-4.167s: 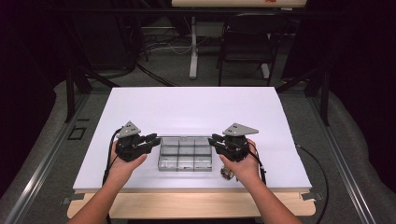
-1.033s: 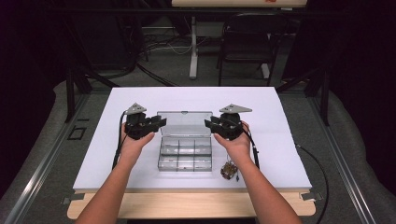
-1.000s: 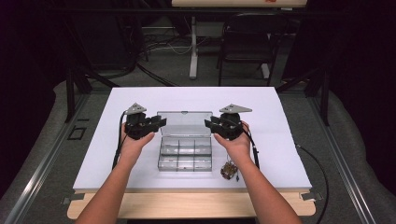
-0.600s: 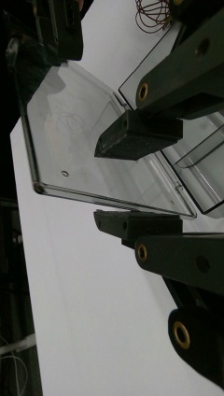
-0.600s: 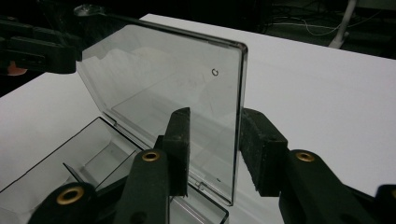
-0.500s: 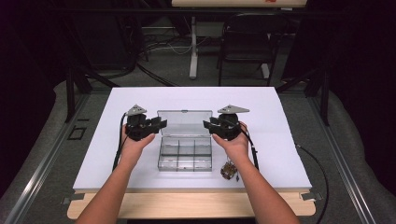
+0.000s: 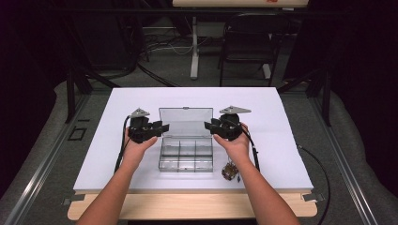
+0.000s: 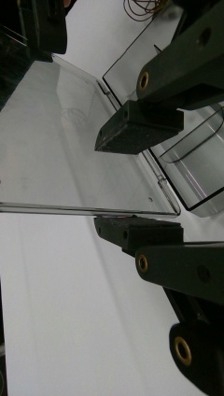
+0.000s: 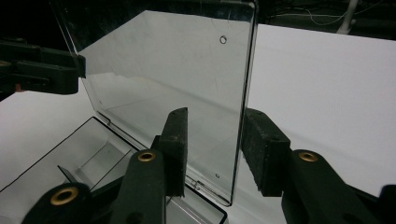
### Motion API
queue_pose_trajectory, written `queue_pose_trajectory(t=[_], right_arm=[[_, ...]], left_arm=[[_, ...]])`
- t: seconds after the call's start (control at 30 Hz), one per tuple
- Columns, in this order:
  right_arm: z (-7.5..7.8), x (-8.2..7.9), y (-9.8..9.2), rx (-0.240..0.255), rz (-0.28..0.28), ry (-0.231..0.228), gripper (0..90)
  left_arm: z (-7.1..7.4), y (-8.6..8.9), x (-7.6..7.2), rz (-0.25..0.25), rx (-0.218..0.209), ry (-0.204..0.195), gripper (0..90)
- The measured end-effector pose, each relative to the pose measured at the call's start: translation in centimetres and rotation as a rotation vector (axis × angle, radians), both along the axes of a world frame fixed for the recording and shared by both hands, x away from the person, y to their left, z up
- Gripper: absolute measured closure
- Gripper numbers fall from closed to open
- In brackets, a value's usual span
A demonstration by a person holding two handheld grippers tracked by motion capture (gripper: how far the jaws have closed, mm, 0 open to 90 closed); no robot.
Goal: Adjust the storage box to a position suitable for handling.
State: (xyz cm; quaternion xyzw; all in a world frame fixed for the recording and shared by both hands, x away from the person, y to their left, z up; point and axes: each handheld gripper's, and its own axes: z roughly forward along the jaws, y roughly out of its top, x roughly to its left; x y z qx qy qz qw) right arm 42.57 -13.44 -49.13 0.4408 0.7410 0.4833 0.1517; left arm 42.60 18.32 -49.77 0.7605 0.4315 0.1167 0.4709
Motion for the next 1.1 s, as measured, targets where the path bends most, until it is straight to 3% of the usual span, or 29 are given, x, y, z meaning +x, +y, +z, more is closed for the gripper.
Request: queue_pose_trajectory(t=[0.27, 0.57, 0.67, 1.1], right_arm=[[-0.4, 0.2, 0.0, 0.006, 0.002, 0.007, 62.8], [-1.2, 0.2, 0.1, 0.002, 0.003, 0.018, 62.8], [-1.6, 0.2, 0.2, -0.021, 0.008, 0.031, 63.0], [-1.9, -0.1, 0.3, -0.028, 0.003, 0.004, 64.3]], left_arm=[[-0.7, 0.2, 0.2, 0.001, -0.026, 0.029, 58.6], [-1.1, 0.3, 0.2, 0.002, -0.045, 0.019, 58.6], [-1.2, 0.3, 0.2, 0.003, -0.047, 0.019, 58.4], [-1.8, 0.4, 0.5, -0.004, -0.072, 0.056, 58.2]])
